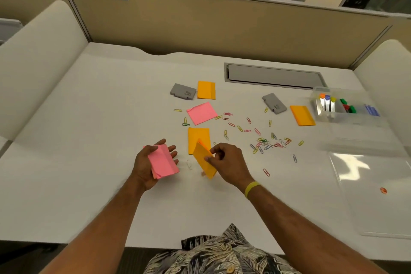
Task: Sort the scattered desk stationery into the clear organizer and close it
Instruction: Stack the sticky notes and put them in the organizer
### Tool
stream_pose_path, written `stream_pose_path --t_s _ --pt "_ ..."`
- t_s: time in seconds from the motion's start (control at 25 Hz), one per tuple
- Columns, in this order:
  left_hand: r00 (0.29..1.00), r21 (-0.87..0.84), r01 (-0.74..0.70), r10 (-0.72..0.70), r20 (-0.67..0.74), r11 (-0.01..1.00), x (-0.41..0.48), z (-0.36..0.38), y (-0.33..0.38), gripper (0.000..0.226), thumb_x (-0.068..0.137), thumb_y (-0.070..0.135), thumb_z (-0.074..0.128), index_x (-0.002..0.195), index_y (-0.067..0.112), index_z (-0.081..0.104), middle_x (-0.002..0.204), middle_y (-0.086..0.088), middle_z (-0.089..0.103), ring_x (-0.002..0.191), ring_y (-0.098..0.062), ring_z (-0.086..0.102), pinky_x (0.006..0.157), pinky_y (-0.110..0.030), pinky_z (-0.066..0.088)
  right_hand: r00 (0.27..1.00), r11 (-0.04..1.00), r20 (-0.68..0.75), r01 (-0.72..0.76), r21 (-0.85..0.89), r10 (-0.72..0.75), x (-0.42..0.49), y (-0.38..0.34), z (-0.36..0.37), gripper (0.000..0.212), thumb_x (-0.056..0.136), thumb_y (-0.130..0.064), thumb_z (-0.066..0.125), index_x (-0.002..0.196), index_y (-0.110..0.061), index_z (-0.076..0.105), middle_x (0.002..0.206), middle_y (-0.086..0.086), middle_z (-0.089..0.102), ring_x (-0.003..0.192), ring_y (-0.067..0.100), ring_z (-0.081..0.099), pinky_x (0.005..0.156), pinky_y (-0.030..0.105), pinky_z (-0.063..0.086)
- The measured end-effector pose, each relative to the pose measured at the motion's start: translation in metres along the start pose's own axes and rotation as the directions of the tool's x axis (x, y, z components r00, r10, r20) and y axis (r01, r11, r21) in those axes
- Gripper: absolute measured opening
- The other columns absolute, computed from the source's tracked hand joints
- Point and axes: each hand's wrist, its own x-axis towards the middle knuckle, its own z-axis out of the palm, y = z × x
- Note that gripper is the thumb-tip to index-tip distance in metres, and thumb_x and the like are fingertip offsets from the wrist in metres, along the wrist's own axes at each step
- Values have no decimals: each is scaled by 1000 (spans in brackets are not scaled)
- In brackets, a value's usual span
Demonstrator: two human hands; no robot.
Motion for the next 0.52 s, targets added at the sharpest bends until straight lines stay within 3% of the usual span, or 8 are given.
stream_pose_path --t_s 0.12,0.28,0.4,0.52 --pt "1000 -2 -17 17 12 1000 1 30 -17 37 96 34 37 119 15 59 115 -19 62 98 -33 62 80 -44 53 980 984 -102 167 -54 -172 5 -13 4 11 80 -23 72 80 -19 61 61 -4 53 57 9 47 57 30 46" --pt "999 -13 -30 30 33 999 5 64 -34 46 96 51 34 116 18 59 107 -15 66 92 -29 66 80 -41 52 902 883 -18 418 -214 -432 0 -33 22 8 81 -22 66 85 -18 61 71 -8 51 62 13 49 55 23 35" --pt "998 -70 -26 29 51 997 11 72 -41 71 87 73 33 125 18 56 123 -18 63 113 -35 61 99 -52 45 889 858 83 457 -235 -450 -2 -34 33 17 87 -28 62 98 -15 62 87 1 61 73 20 57 59 30 43" --pt "998 -118 -28 35 58 993 13 73 -41 88 75 82 33 129 16 55 125 -19 63 117 -37 59 103 -55 41 912 888 86 411 -209 -402 5 -29 34 26 93 -35 57 107 -14 64 96 4 64 82 19 58 66 28 44"
